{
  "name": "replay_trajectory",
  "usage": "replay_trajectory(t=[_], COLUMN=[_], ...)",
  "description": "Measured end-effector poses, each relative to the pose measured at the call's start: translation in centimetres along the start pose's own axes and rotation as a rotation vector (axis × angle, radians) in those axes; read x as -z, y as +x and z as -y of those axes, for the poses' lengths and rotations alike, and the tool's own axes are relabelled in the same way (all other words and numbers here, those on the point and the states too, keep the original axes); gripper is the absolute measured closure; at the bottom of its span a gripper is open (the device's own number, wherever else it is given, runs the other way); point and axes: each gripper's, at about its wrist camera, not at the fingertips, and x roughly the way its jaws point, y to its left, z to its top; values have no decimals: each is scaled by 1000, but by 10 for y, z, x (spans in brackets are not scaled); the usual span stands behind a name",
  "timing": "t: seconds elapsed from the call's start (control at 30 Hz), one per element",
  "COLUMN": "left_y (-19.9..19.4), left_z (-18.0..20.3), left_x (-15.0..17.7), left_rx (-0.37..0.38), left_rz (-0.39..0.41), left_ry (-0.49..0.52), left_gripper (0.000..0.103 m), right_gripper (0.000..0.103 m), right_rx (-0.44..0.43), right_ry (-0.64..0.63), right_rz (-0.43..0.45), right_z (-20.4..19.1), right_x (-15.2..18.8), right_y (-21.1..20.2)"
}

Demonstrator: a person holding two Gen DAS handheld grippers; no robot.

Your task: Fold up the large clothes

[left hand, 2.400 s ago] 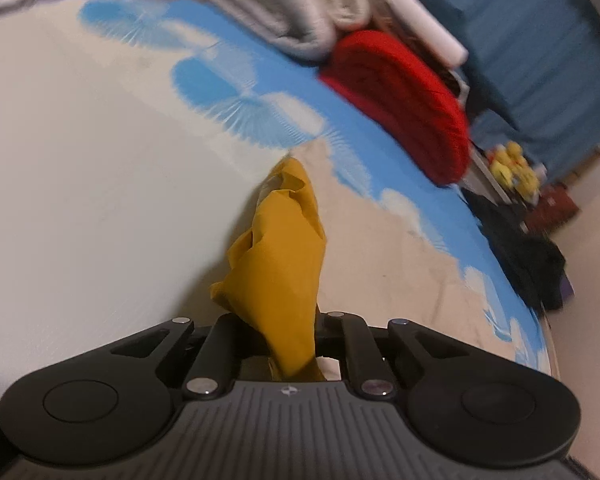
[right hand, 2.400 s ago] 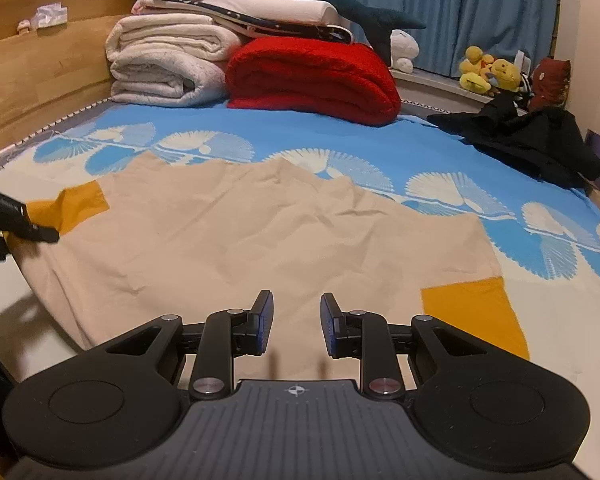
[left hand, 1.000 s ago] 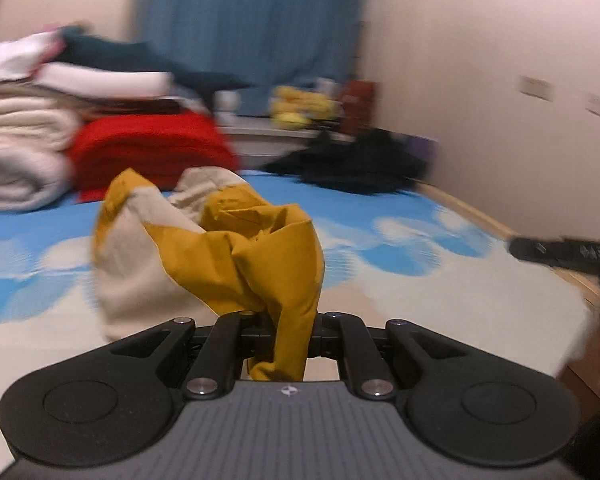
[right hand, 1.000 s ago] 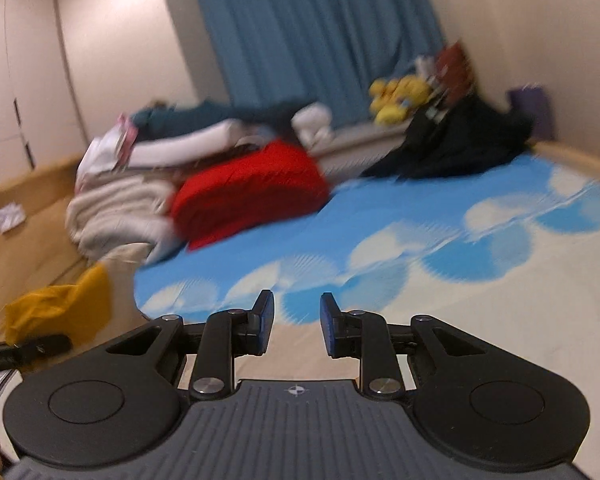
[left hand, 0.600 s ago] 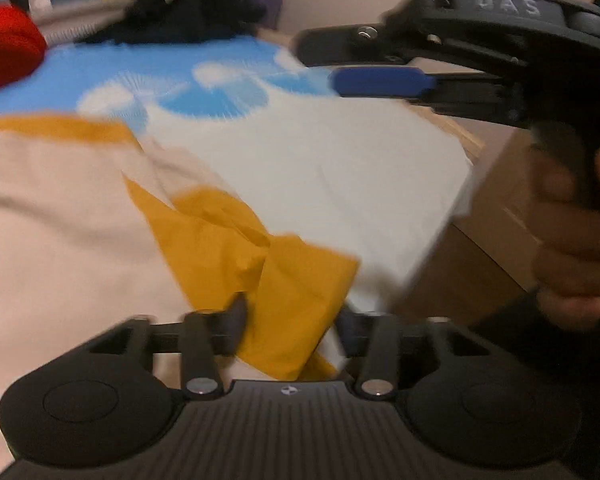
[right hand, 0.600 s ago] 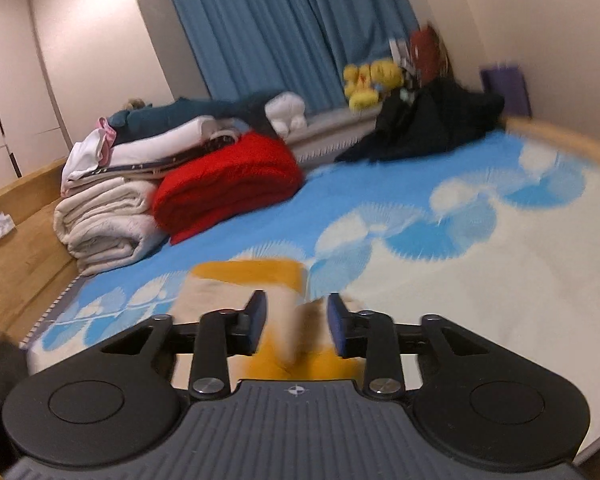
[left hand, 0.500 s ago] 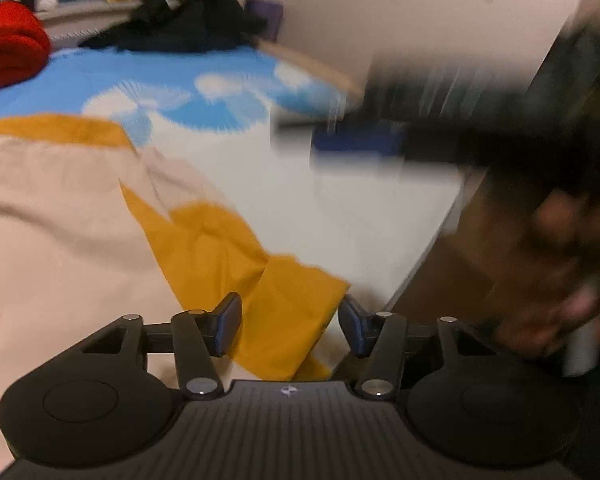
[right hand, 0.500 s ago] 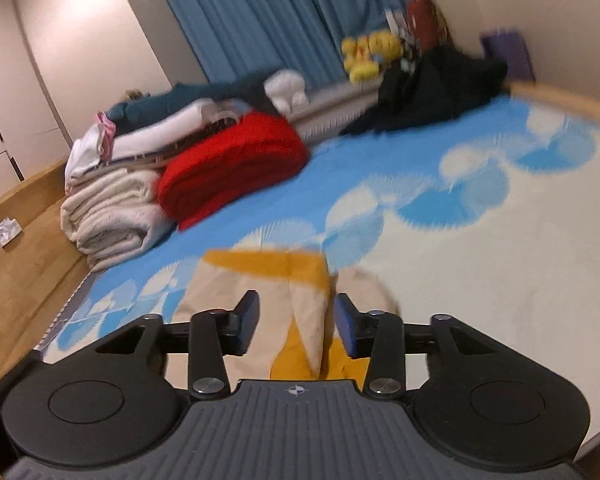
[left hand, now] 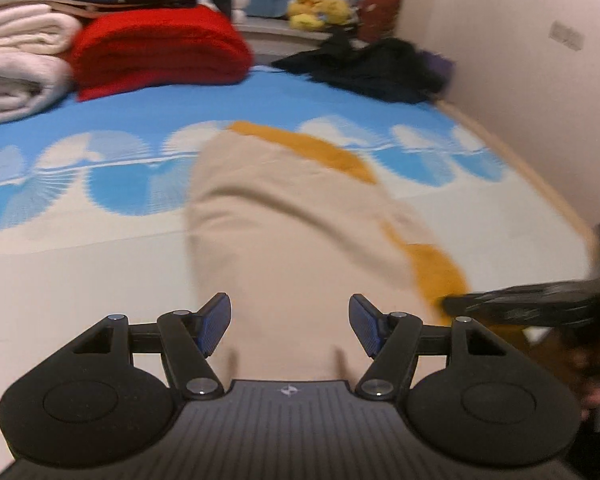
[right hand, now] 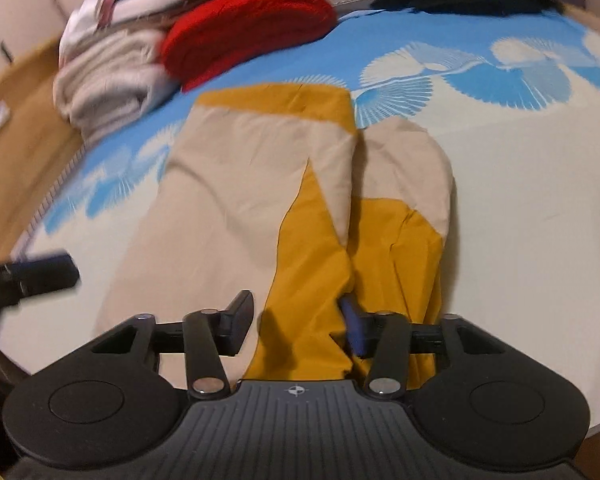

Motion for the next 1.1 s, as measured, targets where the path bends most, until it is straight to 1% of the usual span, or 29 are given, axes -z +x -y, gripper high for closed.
replay_trajectory(t=[0.03, 0.07, 0.1, 0.17, 0.27, 0.3, 0.37, 0.4, 0.47, 0.53, 0.57, 0.63, 0.7, 0.73, 0.8, 0.87, 0.9, 0.97, 1.03, 1.1], left_y=[-4, -9, -9, -9, -10, -4, 0, 3, 11, 20, 28, 47, 60, 59, 49, 40, 39, 39, 44, 44], left_z=[-5, -10, -17, -20, -21, -18, -16, -15, -12, -10, -9, -8, -13, -15, -15, -17, -19, -16, -12, -8], left_x=[-1, -1, -3, -4, -3, -5, -2, -3, 1, 10, 18, 36, 45, 42, 38, 37, 38, 45, 53, 57], left_rx=[-20, -37, -43, -40, -18, -11, 11, 31, 89, 125, 136, 110, 97, 110, 145, 187, 210, 195, 169, 175], left_rz=[-5, -12, -19, -28, -33, -35, -47, -58, -83, -121, -157, -234, -295, -294, -254, -246, -259, -291, -316, -328], left_ry=[-3, -11, -21, -41, -57, -60, -67, -73, -82, -75, -50, 16, 9, -6, 21, 40, 45, 90, 175, 191], left_gripper=[32, 32, 32, 32, 29, 29, 29, 29, 27, 27, 26, 20, 19, 20, 23, 30, 33, 36, 37, 41], right_gripper=[89, 92, 98, 102, 103, 103, 103, 103, 103, 103, 103, 103, 103, 103, 103, 103, 103, 103, 103, 103], right_rx=[8, 1, -8, -27, -52, -35, -1, 16, 76, 121, 140, 160, 189, 197, 222, 245, 246, 250, 251, 242], right_ry=[-13, -13, -8, -7, 2, 3, 29, 58, 93, 111, 109, 84, 62, 55, 33, 23, 30, 23, 2, -14], right_rz=[5, 19, 37, 116, 228, 270, 314, 306, 249, 159, 115, 61, -3, -42, -92, -91, -88, -78, -39, -13], right_z=[-3, -4, -2, 1, 12, 16, 31, 40, 57, 69, 72, 72, 72, 72, 65, 62, 62, 62, 60, 58], right_x=[1, 1, 0, -2, -5, -5, -4, -3, 0, 6, 10, 15, 18, 20, 20, 19, 20, 19, 21, 23], right_y=[-1, -5, -10, -30, -64, -77, -94, -97, -92, -77, -68, -53, -37, -28, -13, -9, -9, -11, -16, -19])
